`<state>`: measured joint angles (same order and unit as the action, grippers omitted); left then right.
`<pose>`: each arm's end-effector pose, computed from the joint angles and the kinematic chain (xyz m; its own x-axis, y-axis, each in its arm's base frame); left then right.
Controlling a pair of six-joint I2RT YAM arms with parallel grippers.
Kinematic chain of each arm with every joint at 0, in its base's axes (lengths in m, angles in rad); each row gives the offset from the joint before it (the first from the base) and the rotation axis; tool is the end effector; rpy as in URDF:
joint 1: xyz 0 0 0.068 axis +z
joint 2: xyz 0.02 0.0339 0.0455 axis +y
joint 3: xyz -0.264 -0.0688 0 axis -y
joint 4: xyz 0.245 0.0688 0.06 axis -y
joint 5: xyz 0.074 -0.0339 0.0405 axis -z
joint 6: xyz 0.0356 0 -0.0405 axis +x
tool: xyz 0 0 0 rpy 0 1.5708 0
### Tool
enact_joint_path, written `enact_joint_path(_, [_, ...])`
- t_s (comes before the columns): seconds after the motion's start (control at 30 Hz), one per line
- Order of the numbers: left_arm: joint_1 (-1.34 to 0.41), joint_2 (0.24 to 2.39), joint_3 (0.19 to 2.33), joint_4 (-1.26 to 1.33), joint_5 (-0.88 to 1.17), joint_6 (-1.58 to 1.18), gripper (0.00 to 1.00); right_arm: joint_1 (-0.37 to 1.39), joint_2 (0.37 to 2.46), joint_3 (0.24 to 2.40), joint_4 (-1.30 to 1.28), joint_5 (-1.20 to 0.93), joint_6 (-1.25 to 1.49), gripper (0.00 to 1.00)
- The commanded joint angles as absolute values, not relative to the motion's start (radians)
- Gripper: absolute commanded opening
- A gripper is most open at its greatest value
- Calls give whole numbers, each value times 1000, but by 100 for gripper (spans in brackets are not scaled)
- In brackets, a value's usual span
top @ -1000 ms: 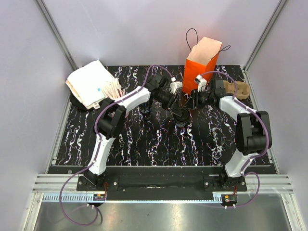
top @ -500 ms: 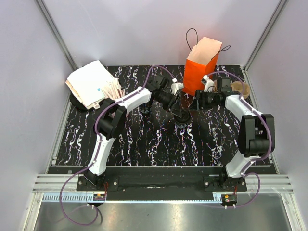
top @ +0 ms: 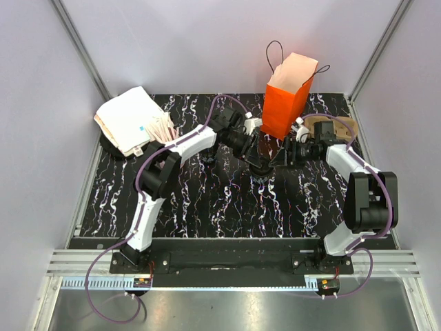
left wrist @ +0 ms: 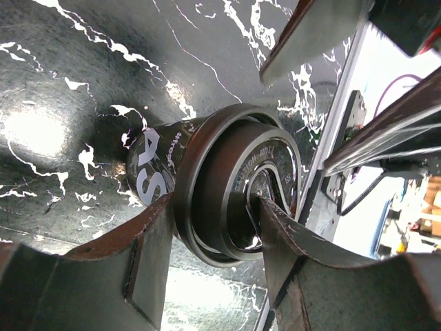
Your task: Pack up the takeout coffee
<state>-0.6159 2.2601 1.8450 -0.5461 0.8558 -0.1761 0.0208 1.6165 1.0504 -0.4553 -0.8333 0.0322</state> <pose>0.3861 -0.3062 0.1935 -0.7871 0.4163 -0.4552 0.6031 0.3640 -0.7098 0.3215 0.0330 0.2129 -0.8651 0.0037 -0.5016 -0.3727 0.6645 0.6477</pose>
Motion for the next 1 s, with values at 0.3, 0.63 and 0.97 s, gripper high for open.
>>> enact_joint_path(0.3, [-630,2237,1715,-486,594,-279,42,46,1635,997,-272,-877,216,74])
enact_joint_path(0.63, [-646,2221,1706,-472,557,-331,43,86,1666,1009,-247,-830,238,65])
enact_joint_path(0.97, [-647,2194,1677,-448,560,-356,53,86,1678,1012,-241,-827,229,45])
